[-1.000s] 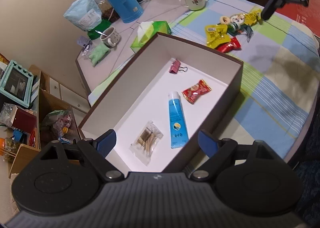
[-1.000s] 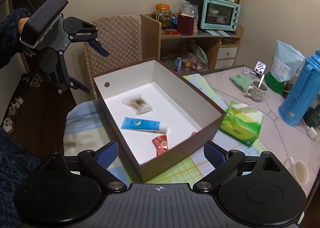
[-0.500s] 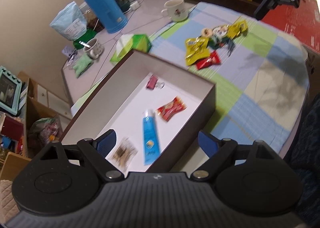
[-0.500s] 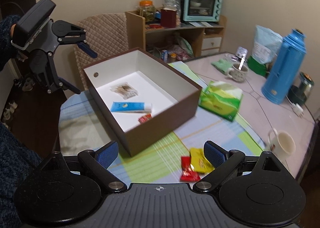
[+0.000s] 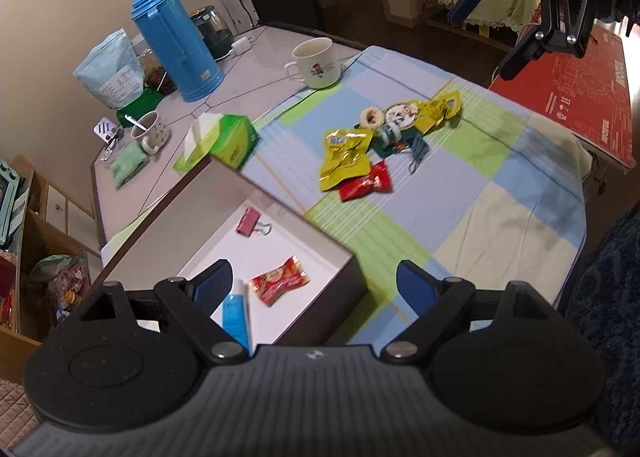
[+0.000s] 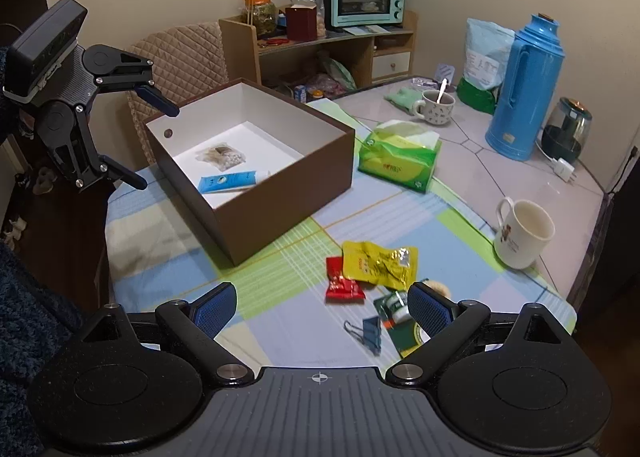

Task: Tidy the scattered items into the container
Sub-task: 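Move both tools back toward the remaining items on the table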

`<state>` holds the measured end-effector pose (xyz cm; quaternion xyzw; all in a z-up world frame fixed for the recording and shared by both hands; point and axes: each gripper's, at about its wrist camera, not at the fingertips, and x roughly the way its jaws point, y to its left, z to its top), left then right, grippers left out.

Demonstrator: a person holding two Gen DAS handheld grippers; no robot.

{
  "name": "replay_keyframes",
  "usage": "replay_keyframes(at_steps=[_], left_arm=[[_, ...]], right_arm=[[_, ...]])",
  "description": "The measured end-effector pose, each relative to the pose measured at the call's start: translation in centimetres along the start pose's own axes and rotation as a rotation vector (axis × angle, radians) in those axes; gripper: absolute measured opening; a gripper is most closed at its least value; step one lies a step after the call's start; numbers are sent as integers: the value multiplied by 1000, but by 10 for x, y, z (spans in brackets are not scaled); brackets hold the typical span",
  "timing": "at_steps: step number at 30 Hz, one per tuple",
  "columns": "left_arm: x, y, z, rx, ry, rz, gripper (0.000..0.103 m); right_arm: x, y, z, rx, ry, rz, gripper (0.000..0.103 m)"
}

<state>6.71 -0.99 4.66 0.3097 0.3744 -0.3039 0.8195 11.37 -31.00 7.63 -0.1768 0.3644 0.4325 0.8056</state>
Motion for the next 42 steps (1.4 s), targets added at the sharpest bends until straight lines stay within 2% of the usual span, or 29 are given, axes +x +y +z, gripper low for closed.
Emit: replay_keyframes(at_steps=[18,25,35,42], left_arm=[[13,-43,30,-62,-41,-51,87],[26,-52,44,-66,-52,-86,87],[56,-44,68,-55,-35,-90,87],[72,-15,79,-87,-28,-66,87]], right_arm=[[-16,-21,-36,47,19,55,95],[-13,-35,-42,77,25,42,95],[8,-67,-44,103,39,25,95],[48,-89,-26,103,46,61,95]])
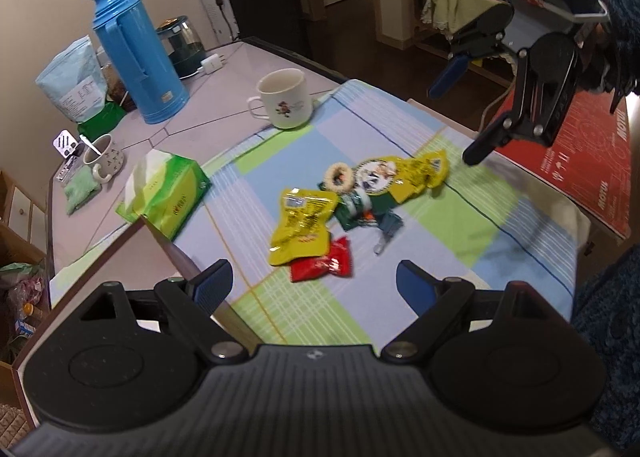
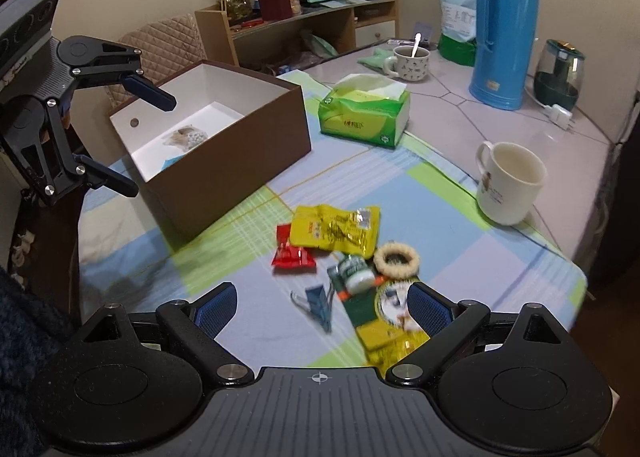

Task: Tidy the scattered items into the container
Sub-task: 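Move both tools back toward the remaining items on the table, then grasp the red candy with the left tool while the right tool grasps the yellow snack packet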

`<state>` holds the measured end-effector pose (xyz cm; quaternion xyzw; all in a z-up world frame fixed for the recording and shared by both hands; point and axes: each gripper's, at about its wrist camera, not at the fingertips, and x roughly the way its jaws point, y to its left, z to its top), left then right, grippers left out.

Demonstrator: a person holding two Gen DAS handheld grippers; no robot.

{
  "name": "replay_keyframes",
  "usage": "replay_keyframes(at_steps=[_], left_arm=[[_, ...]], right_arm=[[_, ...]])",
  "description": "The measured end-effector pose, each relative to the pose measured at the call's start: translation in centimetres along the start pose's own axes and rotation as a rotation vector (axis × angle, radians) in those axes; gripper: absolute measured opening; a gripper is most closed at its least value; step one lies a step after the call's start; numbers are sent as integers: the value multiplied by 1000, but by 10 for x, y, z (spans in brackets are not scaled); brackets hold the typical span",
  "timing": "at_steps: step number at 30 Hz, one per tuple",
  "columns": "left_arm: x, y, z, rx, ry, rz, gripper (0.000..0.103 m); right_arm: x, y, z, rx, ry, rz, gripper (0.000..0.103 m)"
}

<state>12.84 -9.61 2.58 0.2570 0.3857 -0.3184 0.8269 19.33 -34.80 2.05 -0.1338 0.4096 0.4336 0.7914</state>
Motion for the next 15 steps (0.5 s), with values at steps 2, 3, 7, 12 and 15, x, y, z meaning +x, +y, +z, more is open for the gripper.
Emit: replay_keyframes(at_steps=[2,3,7,12,15], left_arm=[[5,9,2,-12,3,4,87],[7,13,4,-20,4,3,87],[19,30,5,-45,12,-2,87],[33,53,7,-73,17,-8,87],[41,68,6,-93,24,-6,87]], right_arm=[[16,-8,9,14,3,18,95],[25,-12,13,23,9,29,94],[66,-28,30,42,42,52,94],[115,-48,43,57,94,75,94],[141,-59,48,59,125,90,85]])
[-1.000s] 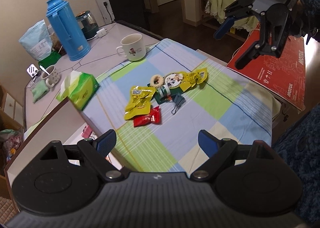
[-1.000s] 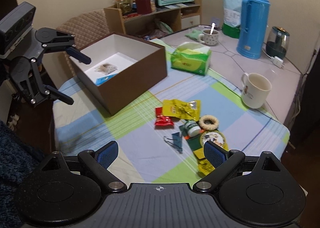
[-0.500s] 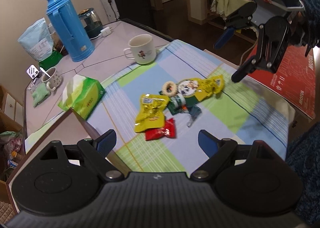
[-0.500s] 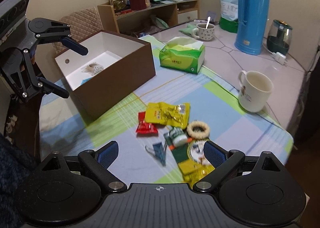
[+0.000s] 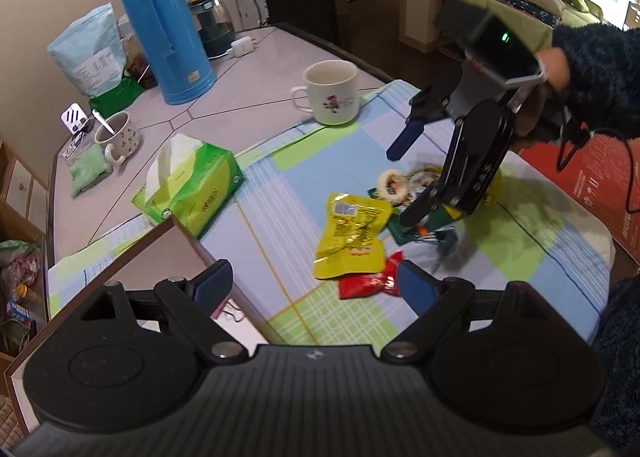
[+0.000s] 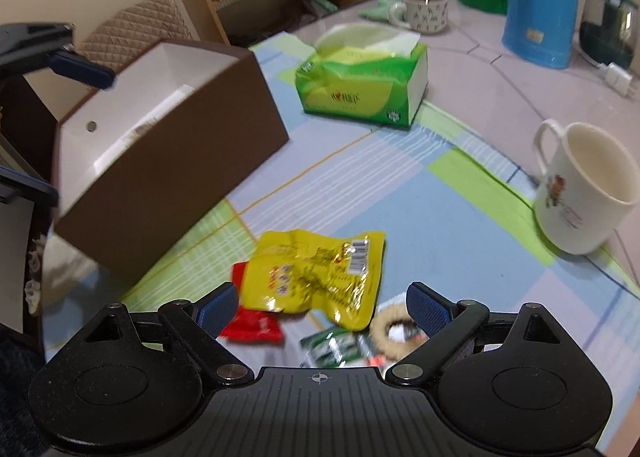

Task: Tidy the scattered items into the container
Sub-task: 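Grasp the red candy with the left tool while the right tool grasps the yellow snack packet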

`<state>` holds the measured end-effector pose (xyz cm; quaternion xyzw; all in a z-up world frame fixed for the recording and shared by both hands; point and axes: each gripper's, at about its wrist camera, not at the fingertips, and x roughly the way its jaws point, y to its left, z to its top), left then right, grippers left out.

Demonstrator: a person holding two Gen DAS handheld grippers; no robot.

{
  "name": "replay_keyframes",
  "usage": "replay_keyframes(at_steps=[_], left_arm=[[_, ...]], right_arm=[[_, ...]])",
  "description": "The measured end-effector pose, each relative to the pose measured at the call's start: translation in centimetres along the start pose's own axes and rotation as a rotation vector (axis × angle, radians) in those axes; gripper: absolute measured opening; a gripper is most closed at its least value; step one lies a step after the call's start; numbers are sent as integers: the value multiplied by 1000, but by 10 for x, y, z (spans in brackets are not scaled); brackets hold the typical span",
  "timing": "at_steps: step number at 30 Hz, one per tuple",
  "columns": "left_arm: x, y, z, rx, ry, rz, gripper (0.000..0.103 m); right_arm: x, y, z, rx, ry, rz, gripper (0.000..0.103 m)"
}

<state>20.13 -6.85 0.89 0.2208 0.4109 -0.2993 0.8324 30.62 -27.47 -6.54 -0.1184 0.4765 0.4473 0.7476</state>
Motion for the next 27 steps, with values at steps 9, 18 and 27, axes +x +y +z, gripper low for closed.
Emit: replay_keyframes(at_steps=[9,18,27], left_arm=[[18,24,3,-33,0,-18,87],[24,26,3,-56,4,-23,87],[12,8,8,-47,-28,-32,87]], right_arm=[[53,-16,8,14,66,30,65],[50,7,4,-52,46,31,43],[3,19,-4,-5,-43,-3,43]])
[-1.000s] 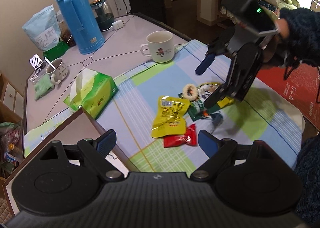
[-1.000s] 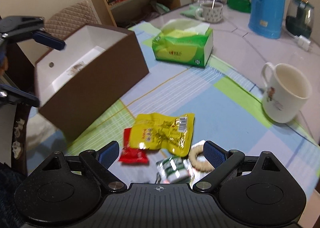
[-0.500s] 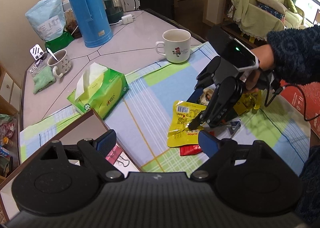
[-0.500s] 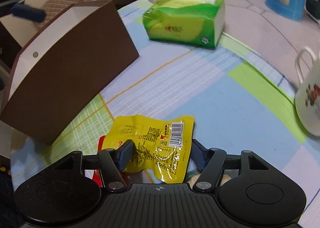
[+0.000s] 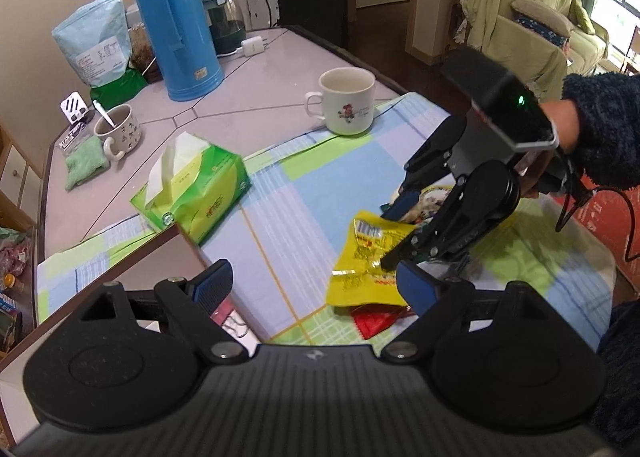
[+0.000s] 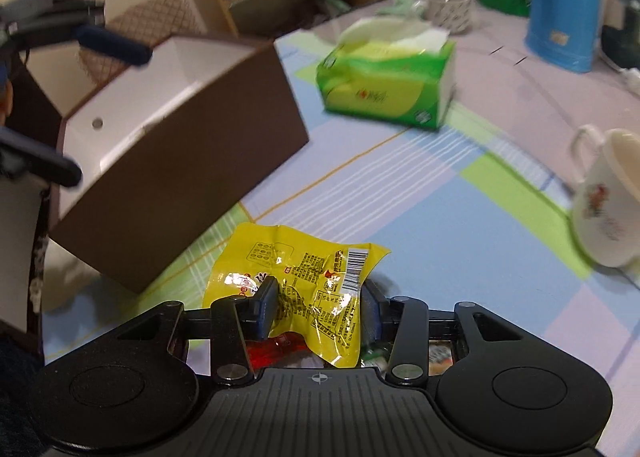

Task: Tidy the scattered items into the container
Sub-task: 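Grasp the red candy with the left tool while the right tool grasps the yellow snack packet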

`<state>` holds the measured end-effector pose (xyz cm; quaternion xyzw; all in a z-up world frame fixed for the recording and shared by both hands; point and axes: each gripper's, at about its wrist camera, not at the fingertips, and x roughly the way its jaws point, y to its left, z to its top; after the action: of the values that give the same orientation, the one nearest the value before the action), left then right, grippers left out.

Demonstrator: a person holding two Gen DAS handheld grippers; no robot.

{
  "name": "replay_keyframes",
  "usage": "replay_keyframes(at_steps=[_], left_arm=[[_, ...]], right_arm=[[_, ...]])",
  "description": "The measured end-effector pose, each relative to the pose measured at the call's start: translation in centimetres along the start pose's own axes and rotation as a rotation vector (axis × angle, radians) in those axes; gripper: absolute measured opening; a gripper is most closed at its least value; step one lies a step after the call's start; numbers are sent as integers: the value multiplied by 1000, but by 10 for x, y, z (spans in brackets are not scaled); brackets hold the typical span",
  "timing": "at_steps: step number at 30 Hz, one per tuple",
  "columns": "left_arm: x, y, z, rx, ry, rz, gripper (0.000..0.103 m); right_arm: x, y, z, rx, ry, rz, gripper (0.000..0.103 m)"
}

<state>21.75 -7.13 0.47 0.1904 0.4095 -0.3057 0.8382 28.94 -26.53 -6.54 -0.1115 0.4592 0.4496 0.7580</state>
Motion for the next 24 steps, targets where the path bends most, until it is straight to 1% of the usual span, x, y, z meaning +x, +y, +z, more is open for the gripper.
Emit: replay_keyframes(at_steps=[4,7,9,11,15,18,20,24], left_arm=[[2,-22,4,42,-2,-34,87],[12,-44,7,132,26,-81,87],[23,-57,7,235,62,-105,86],[36,-68,10,351,112,-110,86],[67,-79,13,595,209,-134,85],[96,-85,9,751,294,-164,79],[116,-90,6,830,352,-185,76],[148,-97,-6,925,445,-268,74]], right_arm=[[-36,-4,-3,39,-58,-45,43],[-61,-10,-8,75,-93,-73,43],[-73,-15,-12,97,-107,-95,43],[-83,-20,-18,125,-120,-114,43],[-96,-31,-31,187,-143,-141,43],[-105,-38,-42,228,-158,-152,43],[-110,-43,-48,255,-166,-160,43],[-119,-50,-60,298,-173,-178,43]])
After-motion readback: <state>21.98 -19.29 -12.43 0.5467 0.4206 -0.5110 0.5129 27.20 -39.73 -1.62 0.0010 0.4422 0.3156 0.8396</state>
